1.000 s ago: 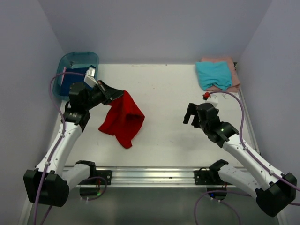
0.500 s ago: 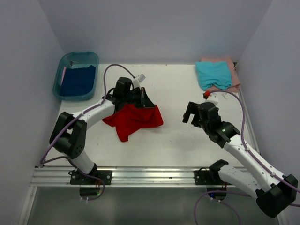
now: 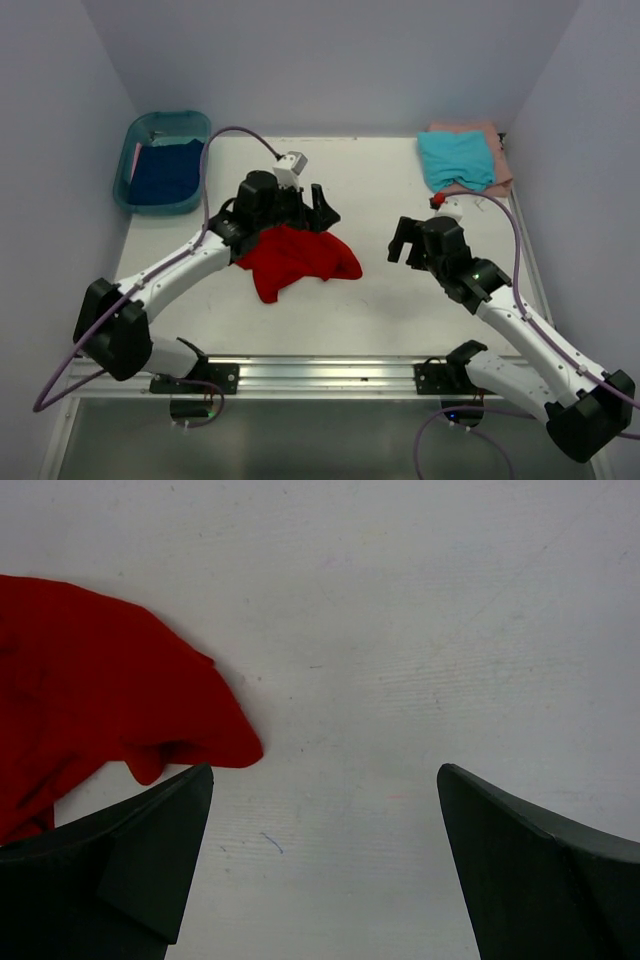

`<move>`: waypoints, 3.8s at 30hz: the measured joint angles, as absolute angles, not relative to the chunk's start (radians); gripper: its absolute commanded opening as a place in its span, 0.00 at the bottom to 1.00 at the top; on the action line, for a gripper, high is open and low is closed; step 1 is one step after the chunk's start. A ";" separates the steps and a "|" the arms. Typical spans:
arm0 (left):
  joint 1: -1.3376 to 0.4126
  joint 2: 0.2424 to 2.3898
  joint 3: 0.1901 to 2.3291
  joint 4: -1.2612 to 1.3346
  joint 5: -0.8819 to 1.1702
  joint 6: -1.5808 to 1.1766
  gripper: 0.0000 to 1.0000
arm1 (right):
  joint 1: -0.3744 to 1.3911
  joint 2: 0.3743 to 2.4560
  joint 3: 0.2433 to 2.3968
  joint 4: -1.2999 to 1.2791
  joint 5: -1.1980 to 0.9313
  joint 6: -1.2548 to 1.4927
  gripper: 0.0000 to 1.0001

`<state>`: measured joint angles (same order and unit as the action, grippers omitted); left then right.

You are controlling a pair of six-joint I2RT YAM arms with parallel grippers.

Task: Fold and stack the t-shirts
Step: Move the tshirt to the center of the board, then flatten out the tshirt

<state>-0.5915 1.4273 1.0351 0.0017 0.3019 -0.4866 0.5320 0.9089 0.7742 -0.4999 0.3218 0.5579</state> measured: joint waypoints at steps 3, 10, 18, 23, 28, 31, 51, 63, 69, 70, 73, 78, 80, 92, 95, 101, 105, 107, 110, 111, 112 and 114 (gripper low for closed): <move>-0.591 1.309 0.999 -0.084 0.117 -0.548 0.95 | 0.532 0.923 0.774 -0.499 0.315 0.556 0.99; -0.590 1.132 0.594 -0.143 -0.088 -0.827 0.88 | 0.532 0.969 0.774 -0.479 0.270 0.552 0.99; -0.591 1.090 0.428 -0.138 -0.156 -0.993 0.86 | 0.532 1.014 0.774 -0.470 0.224 0.554 0.99; -0.591 1.094 0.428 -0.067 -0.161 -1.015 0.85 | 0.532 1.014 0.774 -0.460 0.217 0.554 0.99; -0.590 1.110 0.427 -0.008 -0.161 -1.034 0.83 | 0.532 1.014 0.774 -0.459 0.217 0.553 0.99; -0.591 1.117 0.428 -0.004 -0.159 -1.041 0.83 | 0.532 1.014 0.774 -0.459 0.217 0.553 0.99; -0.591 1.066 0.473 -0.135 -0.159 -1.074 0.82 | 0.532 1.015 0.772 -0.455 0.217 0.553 0.99; -0.591 1.076 0.456 -0.129 -0.134 -1.090 0.81 | 0.532 1.014 0.772 -0.456 0.217 0.553 0.99; -0.591 1.075 0.418 -0.098 -0.134 -1.092 0.80 | 0.532 1.014 0.772 -0.456 0.217 0.553 0.99; -0.591 1.082 0.413 -0.093 -0.134 -1.093 0.80 | 0.532 1.014 0.772 -0.456 0.217 0.553 0.99; -0.591 1.106 0.410 -0.090 -0.132 -1.100 0.80 | 0.532 1.014 0.772 -0.456 0.218 0.553 0.99; -0.591 1.089 0.399 -0.069 -0.132 -1.106 0.78 | 0.532 1.004 0.763 -0.456 0.218 0.553 0.99; -0.591 1.068 0.390 -0.064 -0.130 -1.107 0.77 | 0.532 1.003 0.761 -0.456 0.218 0.553 0.99; -0.591 1.100 0.380 -0.002 -0.121 -1.106 0.75 | 0.532 1.003 0.760 -0.456 0.218 0.553 0.99; -0.591 1.112 0.379 -0.004 -0.118 -1.106 0.75 | 0.532 1.003 0.760 -0.456 0.218 0.554 0.99; -0.591 1.086 0.381 -0.025 -0.117 -1.106 0.71 | 0.532 1.003 0.760 -0.455 0.218 0.554 0.98; -0.591 1.080 0.376 0.004 -0.118 -1.101 0.51 | 0.532 1.003 0.756 -0.454 0.217 0.554 0.91; -0.591 1.090 0.362 0.039 -0.120 -1.094 0.36 | 0.532 1.003 0.750 -0.448 0.216 0.555 0.89; -0.591 1.135 0.347 0.079 -0.118 -1.083 0.27 | 0.532 1.003 0.745 -0.448 0.216 0.556 0.87; -0.591 1.154 0.345 0.087 -0.117 -1.082 0.26 | 0.532 1.003 0.744 -0.448 0.216 0.556 0.86; -0.591 1.166 0.345 0.089 -0.117 -1.082 0.23 | 0.532 1.003 0.744 -0.448 0.216 0.556 0.86; -0.591 1.177 0.345 0.095 -0.117 -1.082 0.12 | 0.532 1.003 0.744 -0.448 0.215 0.556 0.85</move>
